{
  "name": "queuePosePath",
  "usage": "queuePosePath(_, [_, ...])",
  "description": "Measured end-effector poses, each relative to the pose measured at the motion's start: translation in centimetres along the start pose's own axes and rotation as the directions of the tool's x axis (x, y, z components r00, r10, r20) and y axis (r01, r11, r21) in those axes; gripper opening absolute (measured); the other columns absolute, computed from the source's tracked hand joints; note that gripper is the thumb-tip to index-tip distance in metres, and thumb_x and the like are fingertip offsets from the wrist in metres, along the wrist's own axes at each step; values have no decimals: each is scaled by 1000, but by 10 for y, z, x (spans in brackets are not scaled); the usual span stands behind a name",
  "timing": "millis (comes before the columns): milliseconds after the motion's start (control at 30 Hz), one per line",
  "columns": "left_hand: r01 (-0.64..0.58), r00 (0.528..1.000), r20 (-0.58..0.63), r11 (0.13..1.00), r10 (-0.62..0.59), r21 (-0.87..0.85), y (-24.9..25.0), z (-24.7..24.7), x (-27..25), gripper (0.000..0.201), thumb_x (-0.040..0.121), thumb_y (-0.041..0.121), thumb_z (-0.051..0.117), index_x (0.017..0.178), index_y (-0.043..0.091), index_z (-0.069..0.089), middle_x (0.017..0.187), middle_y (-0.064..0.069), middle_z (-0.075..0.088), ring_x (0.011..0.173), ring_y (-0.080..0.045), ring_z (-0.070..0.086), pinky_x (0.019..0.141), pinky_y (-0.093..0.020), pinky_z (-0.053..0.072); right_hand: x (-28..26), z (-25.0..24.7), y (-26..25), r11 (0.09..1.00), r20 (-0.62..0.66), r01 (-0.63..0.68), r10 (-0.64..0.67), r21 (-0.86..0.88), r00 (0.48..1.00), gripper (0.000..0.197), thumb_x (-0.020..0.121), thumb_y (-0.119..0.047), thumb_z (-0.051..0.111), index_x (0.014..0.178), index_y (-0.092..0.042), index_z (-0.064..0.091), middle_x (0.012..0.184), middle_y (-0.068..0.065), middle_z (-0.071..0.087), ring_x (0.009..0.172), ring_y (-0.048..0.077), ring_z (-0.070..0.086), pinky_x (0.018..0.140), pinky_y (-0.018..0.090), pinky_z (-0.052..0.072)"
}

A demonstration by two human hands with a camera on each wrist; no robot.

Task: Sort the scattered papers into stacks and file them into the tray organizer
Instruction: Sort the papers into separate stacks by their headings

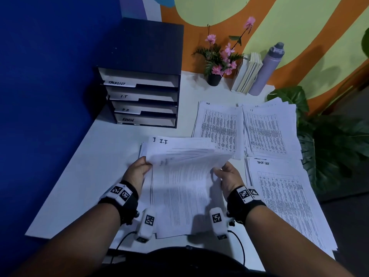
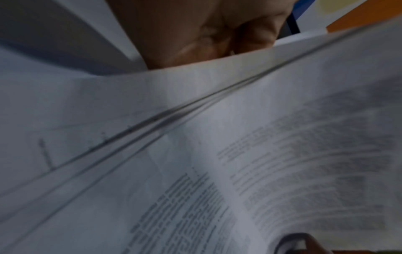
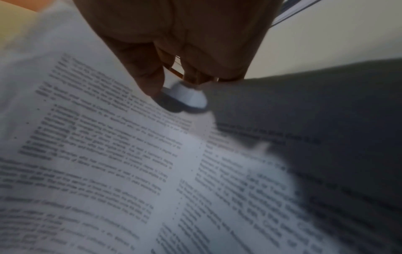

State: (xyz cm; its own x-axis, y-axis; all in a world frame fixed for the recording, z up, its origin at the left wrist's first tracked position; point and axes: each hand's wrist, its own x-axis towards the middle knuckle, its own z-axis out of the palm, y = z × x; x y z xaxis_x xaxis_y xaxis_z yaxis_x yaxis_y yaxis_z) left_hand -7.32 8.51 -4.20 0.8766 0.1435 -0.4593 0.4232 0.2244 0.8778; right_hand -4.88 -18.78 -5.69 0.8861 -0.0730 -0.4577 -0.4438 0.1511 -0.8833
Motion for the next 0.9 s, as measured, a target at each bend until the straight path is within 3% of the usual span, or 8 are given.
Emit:
queuePosePath(167, [75,997,13,987,-74,-141,18,11,-5,32,93,11,48,122,3,60,123,-15,63,110,-31,61,105,-46,41,0,6,-13,999,-26,29,-30,-24,999,29,85,12,56,85,-14,68,74,1,69,78,23,61,81,40,48])
queuePosePath(300, [-72,997,34,997,73,-22,41,23,-14,62,81,74,41,109,22,61,102,4,71,94,-16,67,70,-25,53,-6,20,-43,987,-170,160,-158,-3,973,21,89,9,55,88,-12,58,80,0,61,80,18,56,68,30,50])
queuePosePath(400, [-281,956,-39,948,289,148,58,32,-22,17,95,35,53,109,25,51,97,11,64,93,-15,61,70,-21,46,-22,38,-76,902,-152,411,-428,-129,891,21,90,4,55,96,-16,52,85,-3,56,79,4,56,76,21,46])
queuePosePath(567, [-506,839,-151,852,522,135,70,38,-19,47,91,3,56,127,28,40,113,16,59,103,1,58,88,-13,44,-50,63,-100,737,-28,668,-674,-102,739,73,89,6,48,130,-51,28,129,2,47,118,-1,49,99,14,40])
queuePosePath(667, [-428,886,-147,898,439,102,57,36,-15,52,77,-1,64,113,33,47,105,12,64,98,-5,62,83,-25,51,-49,61,-72,764,90,606,-603,-223,793,84,86,16,39,143,-41,14,148,-17,22,136,-17,16,113,10,14])
queuePosePath(733, [-322,926,-133,924,353,207,41,32,-12,44,83,0,62,115,27,49,104,9,64,100,-15,62,87,-32,50,-43,58,-48,808,100,491,-486,-326,868,79,83,12,36,141,-39,17,145,-1,36,138,11,33,116,36,29])
queuePosePath(800, [-255,943,-135,923,303,287,27,30,-11,38,91,7,56,125,22,49,114,4,62,109,-22,59,96,-37,46,-36,51,-31,792,91,389,-395,-471,914,69,82,9,33,135,-34,22,117,13,55,106,29,57,90,47,51])
queuePosePath(900, [-269,923,-178,901,342,339,31,33,-11,38,96,9,47,132,21,48,121,3,58,112,-19,54,99,-34,40,-24,38,-26,760,90,228,-219,-609,972,42,89,4,39,124,-17,31,80,-1,49,70,11,50,61,24,44])
